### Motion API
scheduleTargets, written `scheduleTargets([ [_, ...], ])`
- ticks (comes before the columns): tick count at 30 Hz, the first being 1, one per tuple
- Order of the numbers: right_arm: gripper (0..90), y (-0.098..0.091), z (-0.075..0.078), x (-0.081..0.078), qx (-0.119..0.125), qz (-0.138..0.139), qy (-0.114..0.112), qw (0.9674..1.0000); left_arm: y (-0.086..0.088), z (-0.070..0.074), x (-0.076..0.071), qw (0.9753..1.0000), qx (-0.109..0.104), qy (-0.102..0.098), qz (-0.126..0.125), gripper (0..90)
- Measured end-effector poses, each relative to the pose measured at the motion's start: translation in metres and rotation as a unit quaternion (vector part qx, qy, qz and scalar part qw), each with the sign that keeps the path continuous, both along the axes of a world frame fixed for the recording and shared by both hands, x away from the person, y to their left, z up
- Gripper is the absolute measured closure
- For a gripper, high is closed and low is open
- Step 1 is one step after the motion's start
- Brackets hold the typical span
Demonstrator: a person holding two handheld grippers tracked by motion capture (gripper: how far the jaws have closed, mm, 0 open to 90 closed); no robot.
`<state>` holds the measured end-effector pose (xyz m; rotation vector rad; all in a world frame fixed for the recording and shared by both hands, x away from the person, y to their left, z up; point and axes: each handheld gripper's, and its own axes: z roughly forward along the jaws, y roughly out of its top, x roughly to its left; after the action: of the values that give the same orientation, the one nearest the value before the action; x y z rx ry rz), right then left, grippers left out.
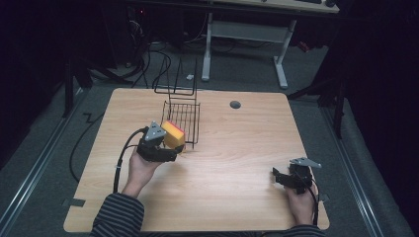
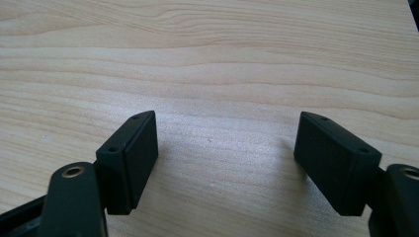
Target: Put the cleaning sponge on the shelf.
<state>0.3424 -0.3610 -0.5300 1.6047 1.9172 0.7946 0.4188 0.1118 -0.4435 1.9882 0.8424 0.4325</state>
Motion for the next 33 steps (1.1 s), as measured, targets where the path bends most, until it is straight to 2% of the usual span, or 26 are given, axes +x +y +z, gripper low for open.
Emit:
scheduleTargets([
  [4,25.1,0.0,0.0,0.0,0.0,0.0,0.0,1.0,-0.001,-0.001,0.005,0.9999,0.009,-0.006,0.012,22.9],
  [9,25.1,0.0,0.0,0.0,0.0,0.0,0.0,1.0,-0.002,-0.002,0.014,0.9996,0.011,-0.01,0.025,22.9],
  [14,25.2,0.0,0.0,0.0,0.0,0.0,0.0,1.0,-0.003,-0.004,0.023,0.9991,0.0,-0.014,0.041,23.0],
  [21,25.1,0.0,0.0,0.0,0.0,0.0,0.0,1.0,-0.003,-0.01,0.035,0.9983,0.003,-0.006,0.058,23.1],
  [26,25.1,0.0,0.0,0.0,0.0,0.0,0.0,1.0,-0.008,-0.01,0.044,0.998,0.003,-0.007,0.063,23.0],
  [28,25.1,0.0,0.0,0.0,0.0,0.0,0.0,1.0,-0.009,-0.011,0.047,0.9977,-0.003,-0.01,0.068,23.0],
  [33,25.1,0.0,0.0,0.0,0.0,0.0,0.0,1.0,-0.009,-0.02,0.055,0.9968,-0.002,0.002,0.08,23.0],
])
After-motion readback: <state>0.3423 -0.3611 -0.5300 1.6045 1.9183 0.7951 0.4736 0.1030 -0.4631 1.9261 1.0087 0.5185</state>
